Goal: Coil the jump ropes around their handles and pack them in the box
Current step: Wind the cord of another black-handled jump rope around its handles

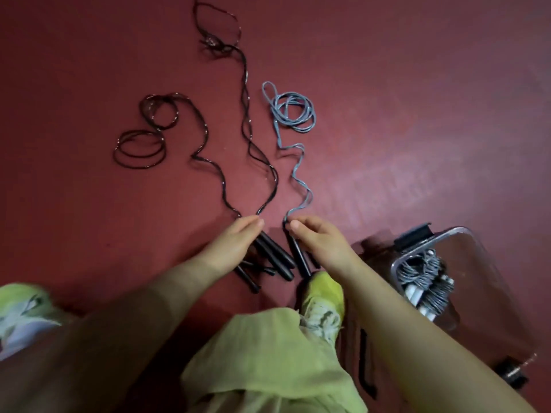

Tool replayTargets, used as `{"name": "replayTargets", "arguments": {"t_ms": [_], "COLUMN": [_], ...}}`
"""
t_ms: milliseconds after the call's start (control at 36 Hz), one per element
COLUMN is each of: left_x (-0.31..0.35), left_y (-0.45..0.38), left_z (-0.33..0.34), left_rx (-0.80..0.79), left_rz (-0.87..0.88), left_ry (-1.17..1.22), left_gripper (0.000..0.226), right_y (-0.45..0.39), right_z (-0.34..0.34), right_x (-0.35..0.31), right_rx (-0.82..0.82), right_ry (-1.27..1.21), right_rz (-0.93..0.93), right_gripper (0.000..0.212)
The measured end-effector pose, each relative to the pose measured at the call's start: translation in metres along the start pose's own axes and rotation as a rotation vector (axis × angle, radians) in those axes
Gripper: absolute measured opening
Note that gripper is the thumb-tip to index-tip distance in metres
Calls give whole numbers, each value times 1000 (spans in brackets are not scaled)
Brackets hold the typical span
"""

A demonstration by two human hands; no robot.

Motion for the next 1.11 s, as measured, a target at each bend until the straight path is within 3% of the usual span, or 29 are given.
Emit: {"name": "replayTargets", "arguments": {"t_ms": [278,361,472,528,611,667,750,806,889,1000,1056,1111], "left_x": [-116,-145,-174,-183,-188,-188,-185,-172,-140,-116,-75,-51], "left_y": [-15,-16,-14,-13,-12,-10,-10,-4,2,13,43,61], "left_z": [-53,-59,-60,-59,-62,-69,-83,-87,-88,-109,-119,-126], "left_rx": [135,151,149,149,134,158,227,220,125,13,-63,-83], "left_rz": [-214,-288,-392,-417,-440,-445,-440,-428,-403,-310,-279,-260], "left_ry": [147,166,207,224,252,254,293,366,476,571,580,530], "left_gripper": [13,10,28,38,43,44,40,43,41,56,38,34], "right_y": [-28,-37,-43,-44,-48,-50,-43,-35,-17,17,36,53], "right_z": [108,140,165,178,189,193,197,199,202,210,207,203], "right_x": [48,72,90,87,79,75,59,38,-2,-70,-105,-135], "right_rx": [-74,-101,-49,-67,-103,-127,-151,-157,-174,-281,-310,-332], "right_ry": [112,269,865,1011,1041,971,628,440,198,-175,-236,-238], "right_rz": [112,93,-72,-169,-202,-196,-94,-48,17,132,121,83], "right_gripper": [10,24,67,61,40,29,11,17,32,21,14,13]}}
Point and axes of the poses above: each hand's wrist, its own y-axis away from the middle knuckle, its own z-axis out of the palm, x = y × z, the point moved 8 cm from there along -y, towards the middle knuckle, and after that the axes turned 14 degrees about x, right-handed, at the moved point
